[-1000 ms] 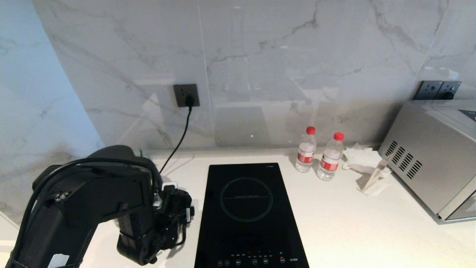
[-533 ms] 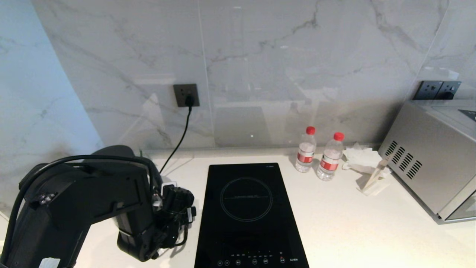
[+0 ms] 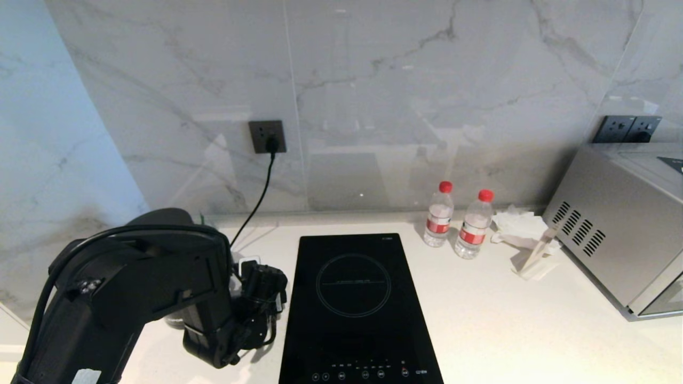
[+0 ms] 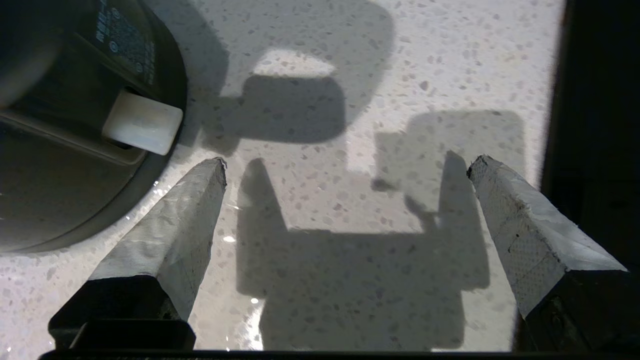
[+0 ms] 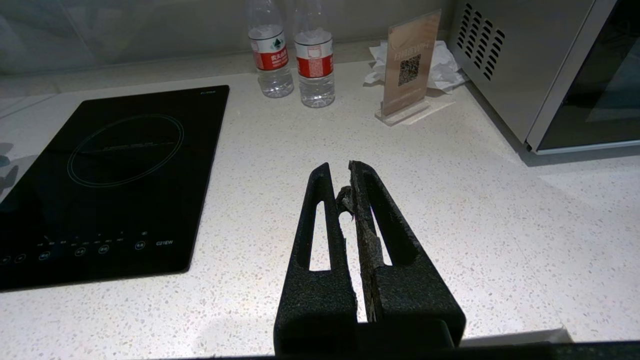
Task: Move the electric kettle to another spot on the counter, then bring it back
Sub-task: Finish boiling water
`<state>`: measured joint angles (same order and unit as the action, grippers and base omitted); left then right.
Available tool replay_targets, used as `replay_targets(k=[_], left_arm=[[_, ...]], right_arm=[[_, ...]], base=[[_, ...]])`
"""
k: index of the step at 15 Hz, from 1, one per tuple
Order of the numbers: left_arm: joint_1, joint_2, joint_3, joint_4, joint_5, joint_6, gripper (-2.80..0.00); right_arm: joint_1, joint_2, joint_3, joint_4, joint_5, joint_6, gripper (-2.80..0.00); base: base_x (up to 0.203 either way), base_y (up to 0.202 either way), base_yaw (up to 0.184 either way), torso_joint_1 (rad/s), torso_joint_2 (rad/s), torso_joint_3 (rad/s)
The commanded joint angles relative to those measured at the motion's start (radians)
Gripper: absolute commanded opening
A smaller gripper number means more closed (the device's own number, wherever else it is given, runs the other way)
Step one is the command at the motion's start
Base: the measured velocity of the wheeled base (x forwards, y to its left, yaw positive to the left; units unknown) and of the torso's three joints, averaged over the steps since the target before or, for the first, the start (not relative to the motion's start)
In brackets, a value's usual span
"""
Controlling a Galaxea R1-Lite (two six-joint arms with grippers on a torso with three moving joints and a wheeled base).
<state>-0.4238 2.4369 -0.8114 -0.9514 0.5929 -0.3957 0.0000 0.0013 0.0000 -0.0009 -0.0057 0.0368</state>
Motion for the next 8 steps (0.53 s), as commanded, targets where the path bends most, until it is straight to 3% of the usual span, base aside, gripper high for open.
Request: replay_targets(k=[1, 8], left_arm=[[0.0, 0.013, -0.006, -0.007, 0.005, -0.001, 0.0], [0.011, 0.004, -0.052, -0.004, 0.044, 0.002, 0.0]], right_arm=[[0.001, 0.0, 0.0, -0.001, 0.0, 0.0, -2.8], [0.001, 0.0, 0.0, -0.001, 0.0, 0.0, -2.8]], base=[[0.0, 0.0, 0.0, 0.0, 0.0, 0.0], [0.0, 0.0, 0.0, 0.0, 0.0, 0.0]])
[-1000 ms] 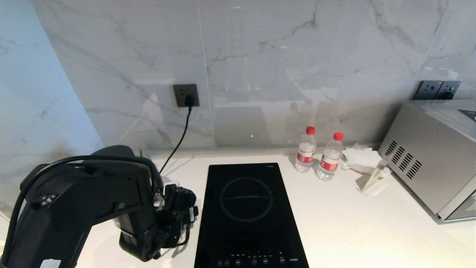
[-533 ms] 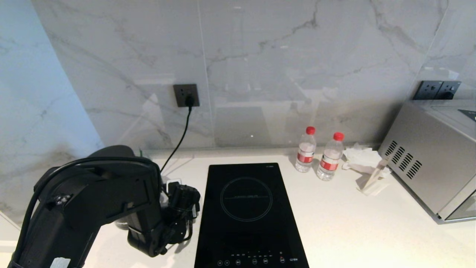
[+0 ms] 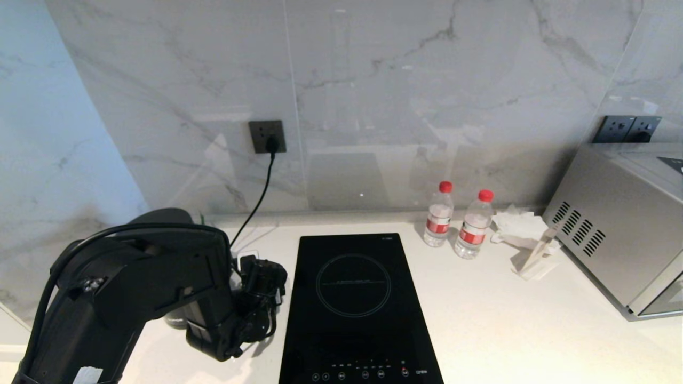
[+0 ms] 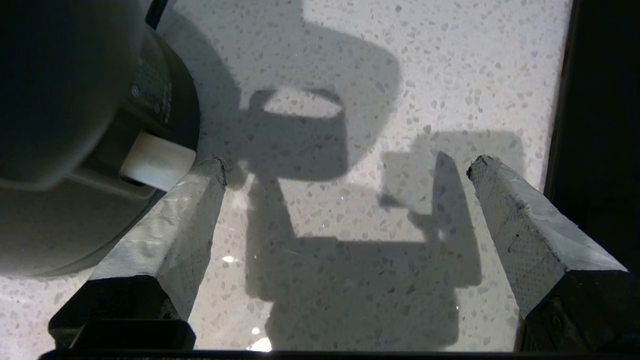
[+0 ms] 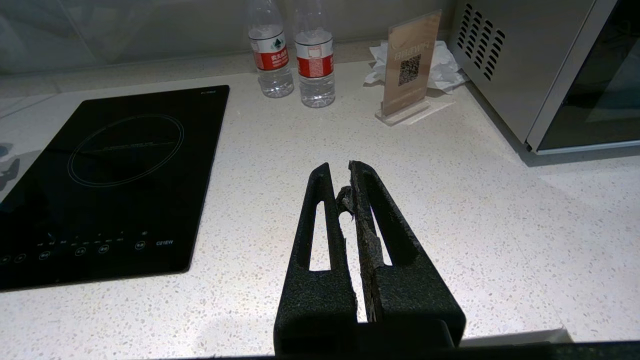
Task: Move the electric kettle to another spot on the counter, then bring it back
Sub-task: Finish boiling water
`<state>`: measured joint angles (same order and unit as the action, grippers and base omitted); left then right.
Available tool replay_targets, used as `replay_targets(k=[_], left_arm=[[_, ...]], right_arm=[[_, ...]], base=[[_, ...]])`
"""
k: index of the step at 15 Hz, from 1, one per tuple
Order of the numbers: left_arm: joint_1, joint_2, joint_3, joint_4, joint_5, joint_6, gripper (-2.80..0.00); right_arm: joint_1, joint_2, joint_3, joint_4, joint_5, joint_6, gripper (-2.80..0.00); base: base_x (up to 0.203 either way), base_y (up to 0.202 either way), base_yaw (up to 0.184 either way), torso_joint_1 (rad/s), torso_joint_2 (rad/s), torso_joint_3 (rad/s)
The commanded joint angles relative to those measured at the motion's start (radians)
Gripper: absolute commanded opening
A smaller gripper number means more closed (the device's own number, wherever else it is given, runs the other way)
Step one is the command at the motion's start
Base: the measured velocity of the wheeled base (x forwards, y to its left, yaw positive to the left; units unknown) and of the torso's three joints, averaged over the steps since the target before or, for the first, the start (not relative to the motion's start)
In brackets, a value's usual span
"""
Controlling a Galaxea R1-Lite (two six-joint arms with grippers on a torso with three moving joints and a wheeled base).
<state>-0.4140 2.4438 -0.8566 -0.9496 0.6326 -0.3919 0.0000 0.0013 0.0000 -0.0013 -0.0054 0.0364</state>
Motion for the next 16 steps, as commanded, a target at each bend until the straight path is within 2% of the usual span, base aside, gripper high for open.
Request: replay_targets(k=[1, 8, 16], left_arm=[[0.003, -0.002, -0.009, -0.003, 0.004, 0.001, 0.0], [0.015, 0.011, 0.01, 0.003, 0.01, 0.005, 0.0], [0.061, 0.011, -0.03, 0.032, 0.034, 0.005, 0.0]], right_arm=[[0.0, 0.0, 0.0, 0.0, -0.001, 0.0, -2.8], [0.0, 0.0, 0.0, 0.0, -0.001, 0.0, -2.8], [0.0, 0.0, 0.0, 0.0, -0.001, 0.0, -2.8]], base=[[0.0, 0.0, 0.0, 0.0, 0.0, 0.0], [0.0, 0.0, 0.0, 0.0, 0.0, 0.0], [0.0, 0.0, 0.0, 0.0, 0.0, 0.0]])
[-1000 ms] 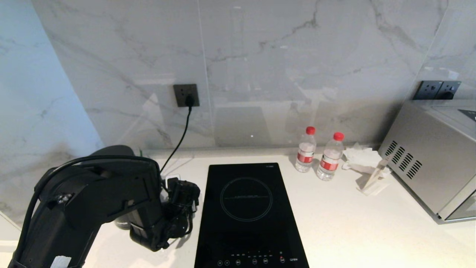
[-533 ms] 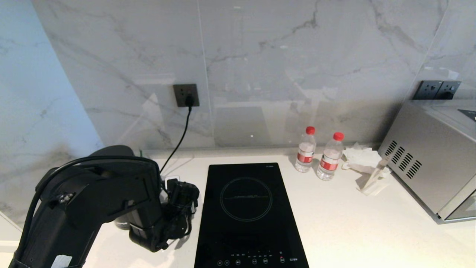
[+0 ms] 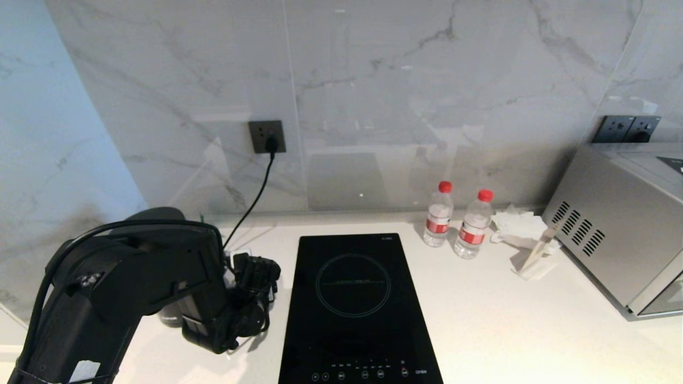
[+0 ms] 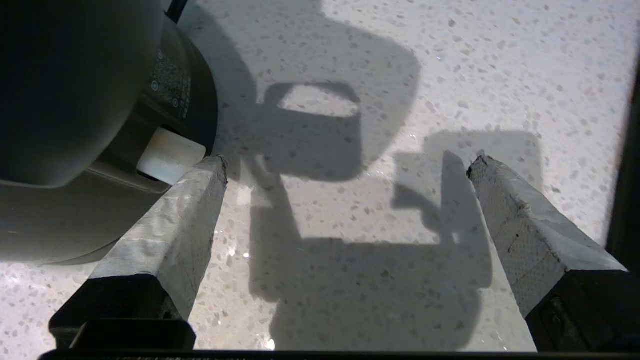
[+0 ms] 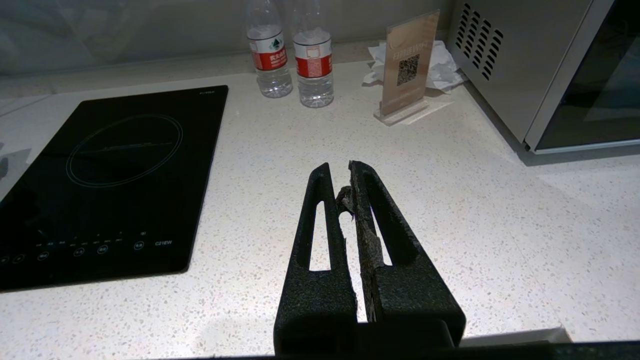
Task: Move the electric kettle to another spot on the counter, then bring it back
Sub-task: Finish boiling water, then pick up the kettle
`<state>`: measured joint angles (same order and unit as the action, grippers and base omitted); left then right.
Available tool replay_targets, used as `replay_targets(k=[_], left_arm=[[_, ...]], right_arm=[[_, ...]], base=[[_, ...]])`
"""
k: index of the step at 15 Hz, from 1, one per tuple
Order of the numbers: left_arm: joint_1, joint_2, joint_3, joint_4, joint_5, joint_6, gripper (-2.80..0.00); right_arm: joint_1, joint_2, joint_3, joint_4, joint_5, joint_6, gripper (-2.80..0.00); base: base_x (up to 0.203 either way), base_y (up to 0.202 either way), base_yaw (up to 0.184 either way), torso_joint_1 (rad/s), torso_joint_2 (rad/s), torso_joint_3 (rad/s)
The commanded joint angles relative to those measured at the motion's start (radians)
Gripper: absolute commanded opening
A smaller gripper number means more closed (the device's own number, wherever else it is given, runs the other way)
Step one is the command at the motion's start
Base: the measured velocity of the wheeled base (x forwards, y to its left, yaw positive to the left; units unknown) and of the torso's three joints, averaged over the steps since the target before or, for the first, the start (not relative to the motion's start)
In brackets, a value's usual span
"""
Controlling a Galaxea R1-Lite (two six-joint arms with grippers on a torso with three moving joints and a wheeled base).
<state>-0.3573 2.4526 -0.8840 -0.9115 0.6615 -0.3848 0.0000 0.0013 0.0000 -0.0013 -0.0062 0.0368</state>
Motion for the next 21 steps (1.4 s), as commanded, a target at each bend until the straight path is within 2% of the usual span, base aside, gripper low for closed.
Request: replay_targets(k=[1, 5, 8, 12, 14, 16, 21], left_arm=[[0.007, 0.0, -0.001, -0.006, 0.006, -0.003, 0.0], [-0.018, -0.011, 0.048, -0.015, 0.005, -0.005, 0.0], [-0.098, -0.049, 0.171, -0.036, 0.0, -0.013, 0.0], [-0.231, -0.077, 0.371, -0.282, -0.002, 0.009, 0.0], [-0.256, -0.124, 0.444, -0.404, 0.001, 0.056, 0.0], [-0.24, -0.185, 0.471, -0.496, 0.002, 0.103, 0.0], [-0.077, -0.246, 0.423, -0.521, -0.024, 0.123, 0.0]], right_arm=[[0.0, 0.0, 0.0, 0.0, 0.0, 0.0, -2.8], [0.0, 0.0, 0.0, 0.0, 0.0, 0.0, -2.8], [0.0, 0.0, 0.0, 0.0, 0.0, 0.0, -2.8], [0.0, 0.0, 0.0, 0.0, 0.0, 0.0, -2.8], [0.001, 0.0, 0.0, 0.0, 0.0, 0.0, -2.8], [0.0, 0.0, 0.0, 0.0, 0.0, 0.0, -2.8], [0.0, 0.0, 0.0, 0.0, 0.0, 0.0, -2.8]], base=[[0.0, 0.0, 0.0, 0.0, 0.0, 0.0], [0.0, 0.0, 0.0, 0.0, 0.0, 0.0], [0.0, 0.0, 0.0, 0.0, 0.0, 0.0], [0.0, 0.0, 0.0, 0.0, 0.0, 0.0], [0.0, 0.0, 0.0, 0.0, 0.0, 0.0], [0.0, 0.0, 0.0, 0.0, 0.0, 0.0], [0.0, 0.0, 0.0, 0.0, 0.0, 0.0]])
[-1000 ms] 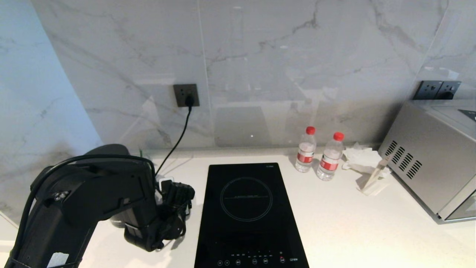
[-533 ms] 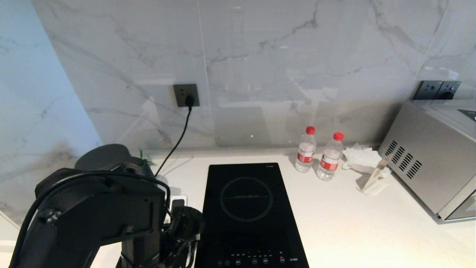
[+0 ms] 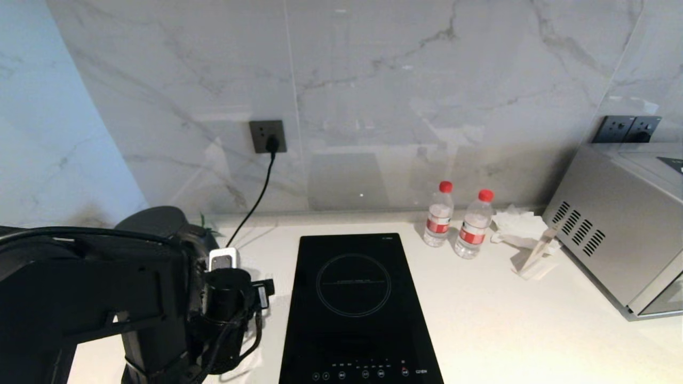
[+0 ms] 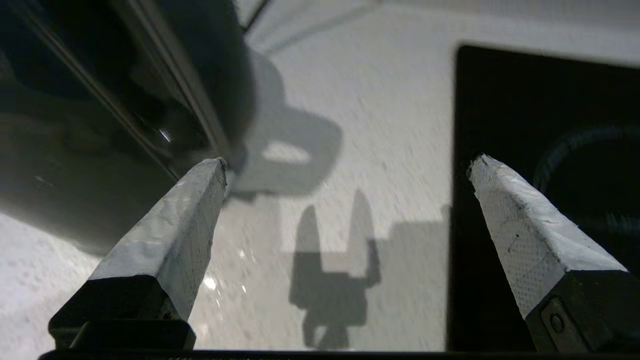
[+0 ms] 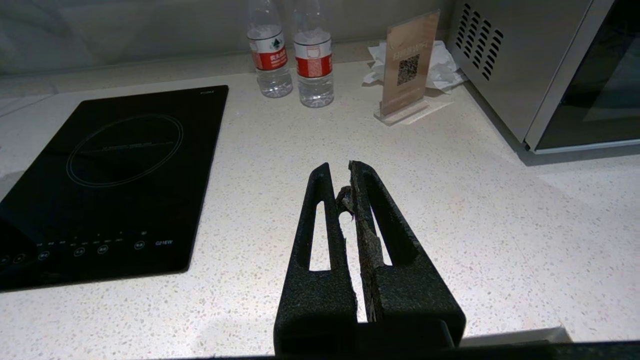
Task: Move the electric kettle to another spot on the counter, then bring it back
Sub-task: Pick up the kettle
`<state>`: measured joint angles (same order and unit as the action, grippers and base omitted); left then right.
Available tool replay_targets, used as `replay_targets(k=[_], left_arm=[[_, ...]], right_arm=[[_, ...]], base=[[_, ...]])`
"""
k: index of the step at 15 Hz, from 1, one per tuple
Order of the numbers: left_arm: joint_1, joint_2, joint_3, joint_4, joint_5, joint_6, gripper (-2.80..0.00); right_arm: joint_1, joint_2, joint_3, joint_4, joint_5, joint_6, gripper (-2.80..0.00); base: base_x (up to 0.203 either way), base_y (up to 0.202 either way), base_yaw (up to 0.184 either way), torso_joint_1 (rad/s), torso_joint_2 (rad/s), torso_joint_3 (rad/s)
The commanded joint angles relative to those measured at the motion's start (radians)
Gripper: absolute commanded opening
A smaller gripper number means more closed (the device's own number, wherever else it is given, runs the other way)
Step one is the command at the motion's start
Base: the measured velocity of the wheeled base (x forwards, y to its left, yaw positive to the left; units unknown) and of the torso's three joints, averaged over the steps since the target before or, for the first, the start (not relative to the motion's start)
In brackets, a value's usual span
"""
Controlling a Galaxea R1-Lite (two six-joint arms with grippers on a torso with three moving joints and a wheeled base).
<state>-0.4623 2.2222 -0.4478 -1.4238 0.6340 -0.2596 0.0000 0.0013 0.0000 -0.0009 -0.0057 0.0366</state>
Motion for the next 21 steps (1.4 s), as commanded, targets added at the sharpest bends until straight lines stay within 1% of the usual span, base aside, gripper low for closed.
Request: replay_targets(k=[1, 4, 6, 10, 11, 14, 16, 21], left_arm=[[0.061, -0.013, -0.022, -0.008, -0.002, 0.001, 0.0], [0.099, -0.03, 0.026, -0.035, -0.063, 0.002, 0.0], [0.108, -0.041, 0.017, -0.043, -0.065, 0.011, 0.0], [0.112, -0.041, -0.085, -0.033, -0.064, 0.019, 0.0], [0.111, -0.047, -0.09, -0.03, -0.065, 0.032, 0.0], [0.117, -0.037, -0.108, -0.03, -0.065, 0.034, 0.0], [0.119, -0.02, -0.149, -0.028, -0.065, 0.036, 0.0], [0.162, 0.084, -0.289, -0.027, -0.066, 0.086, 0.0]], right_arm=[[0.0, 0.0, 0.0, -0.001, 0.0, 0.0, -2.8], [0.002, 0.0, 0.0, -0.001, 0.0, 0.0, -2.8], [0.002, 0.0, 0.0, -0.001, 0.0, 0.0, -2.8], [0.002, 0.0, 0.0, -0.001, 0.0, 0.0, -2.8], [0.002, 0.0, 0.0, -0.001, 0.0, 0.0, -2.8], [0.002, 0.0, 0.0, -0.001, 0.0, 0.0, -2.8], [0.002, -0.001, 0.0, -0.001, 0.0, -0.001, -2.8], [0.002, 0.0, 0.0, -0.001, 0.0, -0.001, -2.8]], base=[[0.0, 0.0, 0.0, 0.0, 0.0, 0.0], [0.0, 0.0, 0.0, 0.0, 0.0, 0.0], [0.0, 0.0, 0.0, 0.0, 0.0, 0.0], [0.0, 0.0, 0.0, 0.0, 0.0, 0.0], [0.0, 0.0, 0.0, 0.0, 0.0, 0.0], [0.0, 0.0, 0.0, 0.0, 0.0, 0.0], [0.0, 0.0, 0.0, 0.0, 0.0, 0.0], [0.0, 0.0, 0.0, 0.0, 0.0, 0.0]])
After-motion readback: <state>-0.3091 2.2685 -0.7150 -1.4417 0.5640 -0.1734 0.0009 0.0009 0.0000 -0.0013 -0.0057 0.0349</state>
